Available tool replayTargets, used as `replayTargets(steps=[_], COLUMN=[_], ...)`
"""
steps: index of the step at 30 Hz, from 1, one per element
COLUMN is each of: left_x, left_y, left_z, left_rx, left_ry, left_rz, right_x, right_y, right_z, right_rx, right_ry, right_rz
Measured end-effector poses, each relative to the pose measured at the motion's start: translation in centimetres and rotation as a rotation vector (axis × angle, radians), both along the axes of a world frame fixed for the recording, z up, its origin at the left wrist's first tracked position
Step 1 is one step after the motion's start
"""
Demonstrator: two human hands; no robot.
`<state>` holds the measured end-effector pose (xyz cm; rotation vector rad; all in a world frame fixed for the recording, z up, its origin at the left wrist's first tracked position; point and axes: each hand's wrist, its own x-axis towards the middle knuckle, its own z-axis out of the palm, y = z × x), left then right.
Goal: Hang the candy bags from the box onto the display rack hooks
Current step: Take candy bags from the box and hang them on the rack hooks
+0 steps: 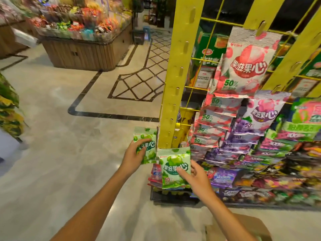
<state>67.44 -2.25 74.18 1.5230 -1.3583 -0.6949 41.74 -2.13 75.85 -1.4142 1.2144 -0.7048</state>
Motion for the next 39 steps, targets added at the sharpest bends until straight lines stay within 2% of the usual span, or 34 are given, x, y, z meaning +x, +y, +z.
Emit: replayTargets(steps=[5,12,16,25,30,34,39], left_x=[0.3,-1.4,-1.6,-1.0,-0.1,0.2,0.1], left_y=[-2.7,-3.2,-2.6,-2.7,-2.9,-2.5,-1.9], left_z=[-0.1,1.2,1.6,-0.5,-1.1,-1.7,-1.2], left_rx=[0.077,0.238,0.246,0.097,0.088,0.093,0.099], left_ry=[0.069,0.474,0.545,0.24,0.111,0.098,0.165], left_rz=[-0.085,-0.131,-0.179,-0.178,-0.182,-0.226,-0.249], right_x=[0.6,1.9,2.5,3.4,3.2,3.3,3.4], right_y=[-0.9,-2.5,-3.1,-3.6,-3.1,-2.5,-1.6], right_z=[-0.3,-0.3,-0.7,-2.2,-3.5,-3.7,-3.9], right_rx=[-0.013,-0.016,-0.005,0.068,0.092,0.079,0.065], right_ry=[-0.033,-0.065,-0.096,-0.123,-0.079,-0.071,-0.084], right_rz=[-0.026,-0.04,-0.044,-0.041,-0.014,-0.002,-0.014])
